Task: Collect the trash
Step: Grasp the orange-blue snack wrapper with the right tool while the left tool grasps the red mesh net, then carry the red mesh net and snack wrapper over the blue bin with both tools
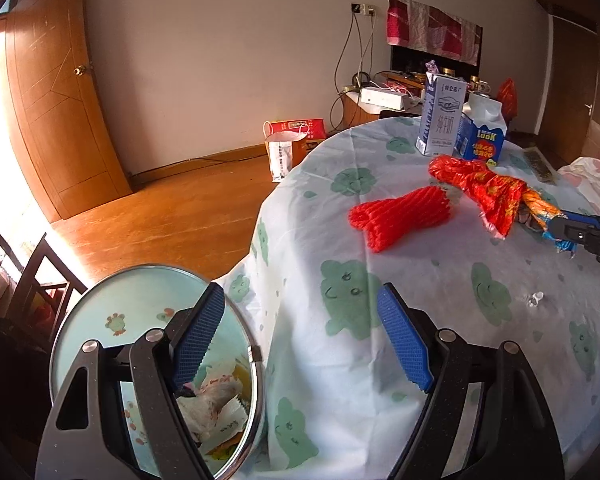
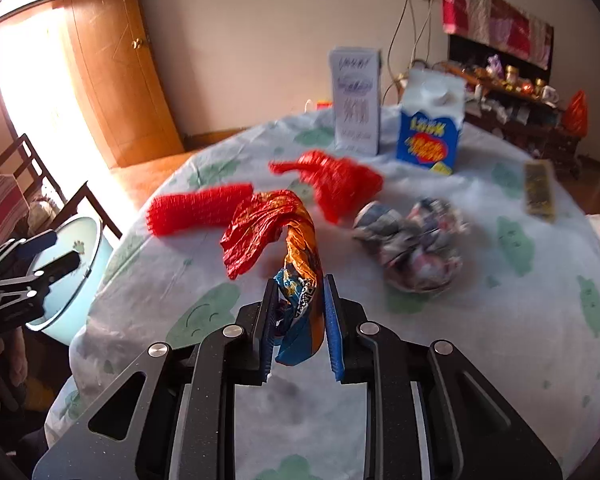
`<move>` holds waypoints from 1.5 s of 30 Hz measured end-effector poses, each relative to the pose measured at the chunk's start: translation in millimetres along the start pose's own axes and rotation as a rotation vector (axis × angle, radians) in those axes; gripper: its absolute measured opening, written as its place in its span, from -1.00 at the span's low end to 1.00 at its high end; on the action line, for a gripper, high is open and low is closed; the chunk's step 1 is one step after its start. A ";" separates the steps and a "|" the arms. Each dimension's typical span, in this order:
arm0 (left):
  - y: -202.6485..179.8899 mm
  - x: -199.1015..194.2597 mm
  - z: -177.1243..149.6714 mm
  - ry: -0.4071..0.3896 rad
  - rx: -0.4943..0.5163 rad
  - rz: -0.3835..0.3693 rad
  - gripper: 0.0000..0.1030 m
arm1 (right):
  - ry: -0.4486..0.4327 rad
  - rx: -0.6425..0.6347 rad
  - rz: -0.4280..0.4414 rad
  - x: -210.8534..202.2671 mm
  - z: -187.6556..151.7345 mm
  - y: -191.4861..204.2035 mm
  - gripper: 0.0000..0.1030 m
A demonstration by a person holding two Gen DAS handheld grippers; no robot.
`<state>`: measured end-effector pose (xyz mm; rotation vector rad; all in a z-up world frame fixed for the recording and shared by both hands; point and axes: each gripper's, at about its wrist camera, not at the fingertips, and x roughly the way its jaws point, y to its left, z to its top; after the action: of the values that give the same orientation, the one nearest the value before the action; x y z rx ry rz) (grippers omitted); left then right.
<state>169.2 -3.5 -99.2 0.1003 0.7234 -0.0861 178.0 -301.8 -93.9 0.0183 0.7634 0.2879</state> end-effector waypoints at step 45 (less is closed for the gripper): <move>39.0 -52.2 -24.3 -0.018 -0.025 0.013 -0.69 | -0.146 -0.096 0.047 -15.1 5.7 53.9 -0.55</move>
<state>118.8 40.4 -80.3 0.0802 0.7057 -0.0657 158.1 -253.5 -73.0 -0.0335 0.6040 0.3633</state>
